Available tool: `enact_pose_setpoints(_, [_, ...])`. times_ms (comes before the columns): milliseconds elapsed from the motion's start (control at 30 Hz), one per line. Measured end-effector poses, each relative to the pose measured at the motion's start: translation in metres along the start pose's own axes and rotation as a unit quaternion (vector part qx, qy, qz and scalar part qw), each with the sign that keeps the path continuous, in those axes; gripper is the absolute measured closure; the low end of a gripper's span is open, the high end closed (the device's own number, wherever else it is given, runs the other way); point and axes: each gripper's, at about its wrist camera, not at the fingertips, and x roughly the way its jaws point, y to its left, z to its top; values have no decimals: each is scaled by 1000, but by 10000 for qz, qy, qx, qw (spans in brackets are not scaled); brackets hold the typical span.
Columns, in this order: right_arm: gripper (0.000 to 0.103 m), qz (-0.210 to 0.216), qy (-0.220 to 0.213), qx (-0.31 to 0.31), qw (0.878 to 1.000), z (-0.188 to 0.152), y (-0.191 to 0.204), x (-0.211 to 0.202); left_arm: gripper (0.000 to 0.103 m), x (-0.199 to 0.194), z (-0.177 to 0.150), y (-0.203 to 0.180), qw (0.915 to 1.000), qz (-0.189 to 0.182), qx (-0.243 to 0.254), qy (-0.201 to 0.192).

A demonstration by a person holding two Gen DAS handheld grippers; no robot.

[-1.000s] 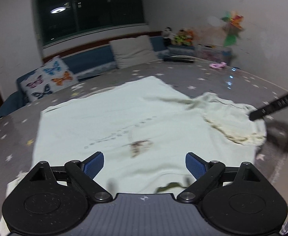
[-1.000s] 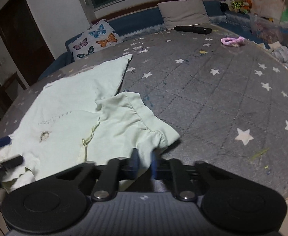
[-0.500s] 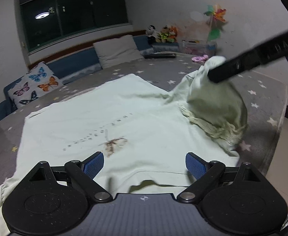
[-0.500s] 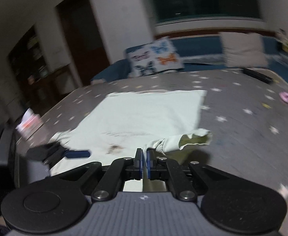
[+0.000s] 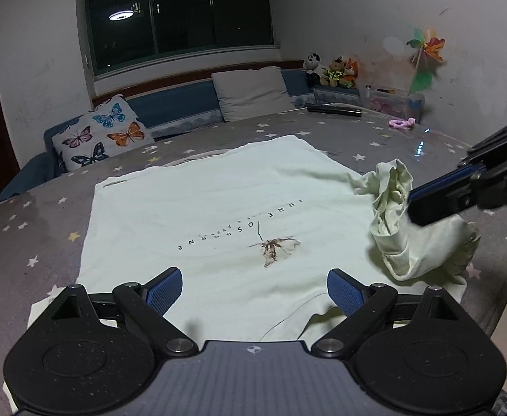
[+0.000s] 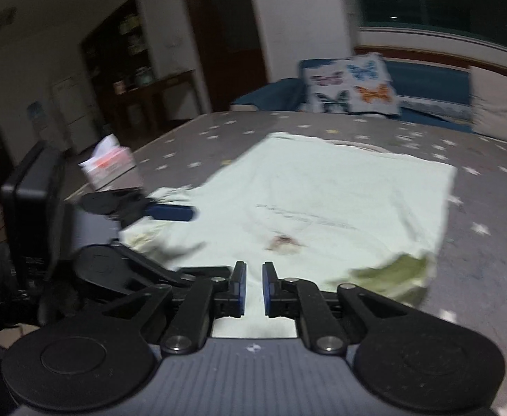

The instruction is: Fold clothes

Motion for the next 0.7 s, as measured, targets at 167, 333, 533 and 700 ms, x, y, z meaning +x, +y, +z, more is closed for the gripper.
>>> enact_pose_setpoints(167, [94, -968, 61, 347, 9947, -6, -40, -13, 10, 2, 5, -9, 9996, -268, -19, -61])
enact_pose_setpoints(333, [93, -1593, 460, 686, 9838, -9, -90, 1, 10, 4, 10, -19, 9991, -413, 46, -86])
enact_pose_setpoints(533, [93, -1334, 441, 472, 9890, 0, -93, 27, 10, 4, 11, -21, 9989, -461, 47, -8])
enact_pose_setpoints(700, [93, -961, 367, 79, 9947, 19, -73, 54, 10, 6, 13, -19, 9990, -445, -1, 6])
